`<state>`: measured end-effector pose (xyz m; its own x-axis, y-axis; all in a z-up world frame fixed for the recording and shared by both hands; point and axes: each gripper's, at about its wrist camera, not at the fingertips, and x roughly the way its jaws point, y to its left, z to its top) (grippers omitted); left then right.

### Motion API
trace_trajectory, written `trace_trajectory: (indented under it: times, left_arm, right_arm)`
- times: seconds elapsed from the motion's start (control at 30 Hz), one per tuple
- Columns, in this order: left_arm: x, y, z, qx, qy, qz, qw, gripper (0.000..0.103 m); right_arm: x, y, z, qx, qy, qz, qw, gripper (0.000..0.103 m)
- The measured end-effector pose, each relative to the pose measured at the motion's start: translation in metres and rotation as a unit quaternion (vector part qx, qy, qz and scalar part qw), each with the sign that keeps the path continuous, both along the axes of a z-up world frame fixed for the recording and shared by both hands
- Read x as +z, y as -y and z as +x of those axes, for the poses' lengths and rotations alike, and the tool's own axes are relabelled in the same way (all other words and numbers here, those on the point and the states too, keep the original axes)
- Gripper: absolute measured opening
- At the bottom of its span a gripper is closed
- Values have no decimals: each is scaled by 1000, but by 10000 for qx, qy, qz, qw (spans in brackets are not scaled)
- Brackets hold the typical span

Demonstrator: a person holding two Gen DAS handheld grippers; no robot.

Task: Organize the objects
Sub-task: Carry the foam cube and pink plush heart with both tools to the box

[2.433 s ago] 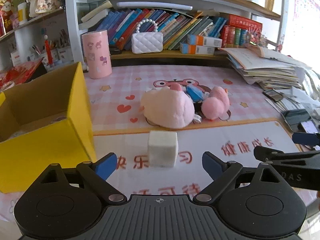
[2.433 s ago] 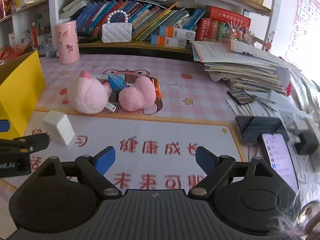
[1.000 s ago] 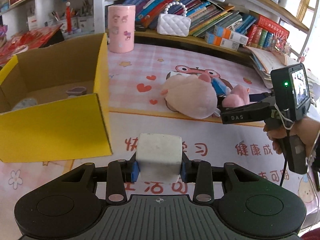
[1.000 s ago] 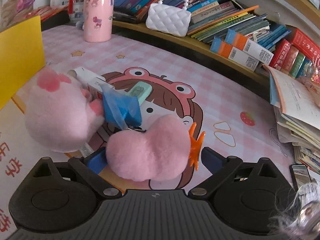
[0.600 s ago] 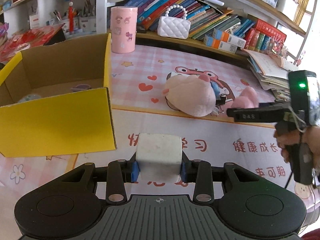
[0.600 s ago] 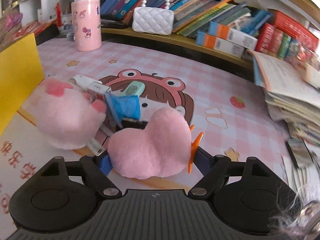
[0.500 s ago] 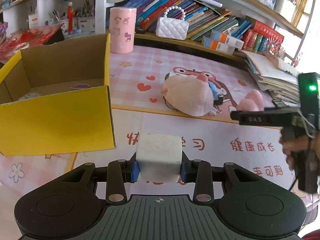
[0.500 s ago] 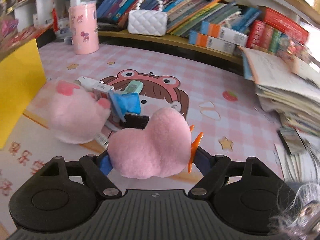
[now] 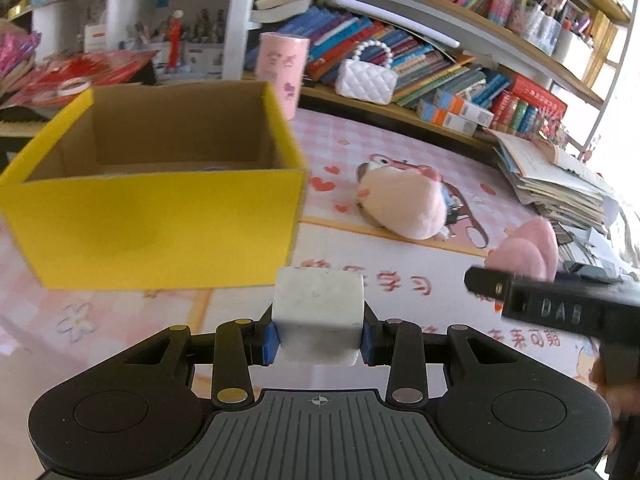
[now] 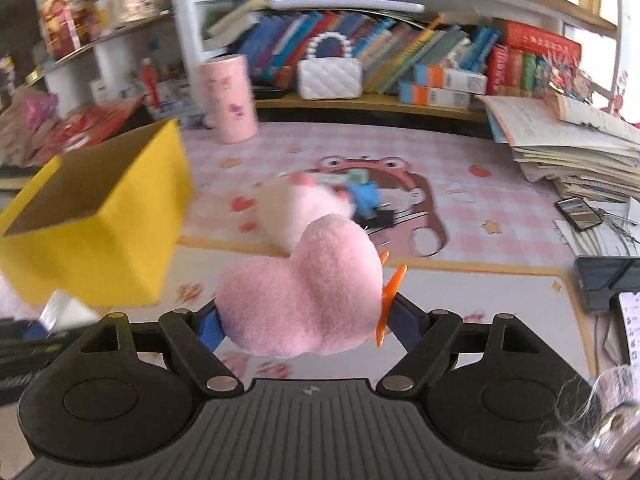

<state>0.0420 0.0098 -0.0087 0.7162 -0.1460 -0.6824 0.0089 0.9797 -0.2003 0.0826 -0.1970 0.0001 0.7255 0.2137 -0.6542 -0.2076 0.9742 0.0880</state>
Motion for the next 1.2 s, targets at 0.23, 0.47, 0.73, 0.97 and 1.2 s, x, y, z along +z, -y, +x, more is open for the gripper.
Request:
trace_trajectory:
  times: [0.23,0.47,0.73,0.97,1.2]
  left_arm:
    - [6,-47,-33,374,1,-5,9993,36]
    - [11,-88,-64,677,66,13,9977,36]
    - [16,-120,-91,835,194,26,9963,36]
    - [20,-135,-105,762,325,71,9965,35]
    - [21,-147,-112,660,406,132,9969,35]
  right_arm:
    - [-3,-58,-31,558,-73,-123,9983,79]
    - [1,-104,-56,917,-57,-126,9957,79]
    - [4,-143,-82,1134,12,-124,9935,79]
    - [5,-161,-101,1100,93,-85,9938,79]
    - [5,-174,-113,1062,122,-81,9942,79]
